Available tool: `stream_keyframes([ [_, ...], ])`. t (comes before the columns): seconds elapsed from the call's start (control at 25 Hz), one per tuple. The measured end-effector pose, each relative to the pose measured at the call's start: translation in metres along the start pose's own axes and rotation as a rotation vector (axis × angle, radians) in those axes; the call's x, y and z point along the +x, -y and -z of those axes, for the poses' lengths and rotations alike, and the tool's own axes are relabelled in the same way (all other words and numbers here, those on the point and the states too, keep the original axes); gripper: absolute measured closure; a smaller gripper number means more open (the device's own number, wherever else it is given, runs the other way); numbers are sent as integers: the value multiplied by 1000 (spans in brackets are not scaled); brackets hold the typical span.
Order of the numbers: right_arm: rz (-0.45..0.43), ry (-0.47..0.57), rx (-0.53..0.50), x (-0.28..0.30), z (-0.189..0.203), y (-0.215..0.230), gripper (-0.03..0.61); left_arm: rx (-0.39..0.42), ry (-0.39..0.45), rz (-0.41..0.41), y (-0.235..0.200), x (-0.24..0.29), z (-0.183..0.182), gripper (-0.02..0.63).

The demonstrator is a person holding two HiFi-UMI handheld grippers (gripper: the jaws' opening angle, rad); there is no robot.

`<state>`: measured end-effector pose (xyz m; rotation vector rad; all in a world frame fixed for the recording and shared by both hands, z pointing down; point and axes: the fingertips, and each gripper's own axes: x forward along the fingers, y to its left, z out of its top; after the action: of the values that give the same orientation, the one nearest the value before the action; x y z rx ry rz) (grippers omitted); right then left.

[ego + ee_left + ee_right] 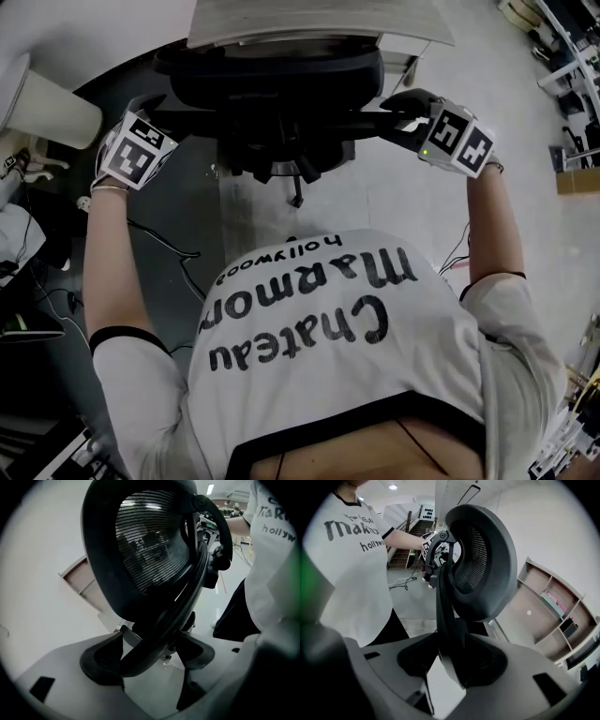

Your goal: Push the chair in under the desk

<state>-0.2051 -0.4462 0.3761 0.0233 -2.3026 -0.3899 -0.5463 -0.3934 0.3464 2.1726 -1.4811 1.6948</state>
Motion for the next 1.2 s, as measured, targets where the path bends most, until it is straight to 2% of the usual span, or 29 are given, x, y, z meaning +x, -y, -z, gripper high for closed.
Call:
stream_keyframes([
  [0.2, -7, 27, -39, -2, 10, 10, 394, -26, -32, -10, 7, 3, -7, 252],
  [0.4, -29, 41, -58, -16, 30, 32, 394, -57, -58, -24, 13, 10, -33, 252],
  [0.76, -69, 115, -110, -15, 32, 36, 403, -98, -135, -54, 14, 11, -32, 252],
  [1.2, -70, 182, -173, -2, 35, 47, 405, -133, -160, -143, 17, 23, -25, 251],
])
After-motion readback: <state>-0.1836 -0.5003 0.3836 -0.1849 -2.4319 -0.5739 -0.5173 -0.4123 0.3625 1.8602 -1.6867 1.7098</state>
